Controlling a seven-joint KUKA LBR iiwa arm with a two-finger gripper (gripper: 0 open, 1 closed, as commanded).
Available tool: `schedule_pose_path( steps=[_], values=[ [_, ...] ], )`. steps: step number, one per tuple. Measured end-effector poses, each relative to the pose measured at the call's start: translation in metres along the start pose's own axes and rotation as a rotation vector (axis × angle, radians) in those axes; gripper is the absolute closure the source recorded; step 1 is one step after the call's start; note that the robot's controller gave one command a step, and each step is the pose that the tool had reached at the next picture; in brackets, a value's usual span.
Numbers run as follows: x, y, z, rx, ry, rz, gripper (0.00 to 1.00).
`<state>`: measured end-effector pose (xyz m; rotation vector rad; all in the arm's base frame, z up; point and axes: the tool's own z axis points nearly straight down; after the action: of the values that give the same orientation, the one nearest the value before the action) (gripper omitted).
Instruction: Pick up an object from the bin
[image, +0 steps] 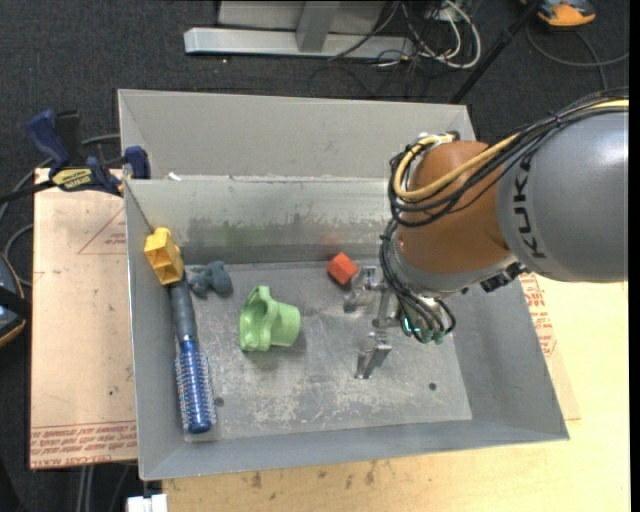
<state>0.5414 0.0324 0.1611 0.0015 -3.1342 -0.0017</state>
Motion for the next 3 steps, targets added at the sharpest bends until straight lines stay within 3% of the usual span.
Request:
schedule_pose_path(
  steps=[1, 2, 3],
  values=[
    [-0.082, 0.065, 0.083, -0.001, -0.015, -0.144, 0.0],
    [-0.073, 0.106, 0.075, -0.002, -0.01, -0.037, 0.0],
    [-0.073, 0.104, 0.075, -0.001, -0.01, -0.034, 1.0]
  ],
)
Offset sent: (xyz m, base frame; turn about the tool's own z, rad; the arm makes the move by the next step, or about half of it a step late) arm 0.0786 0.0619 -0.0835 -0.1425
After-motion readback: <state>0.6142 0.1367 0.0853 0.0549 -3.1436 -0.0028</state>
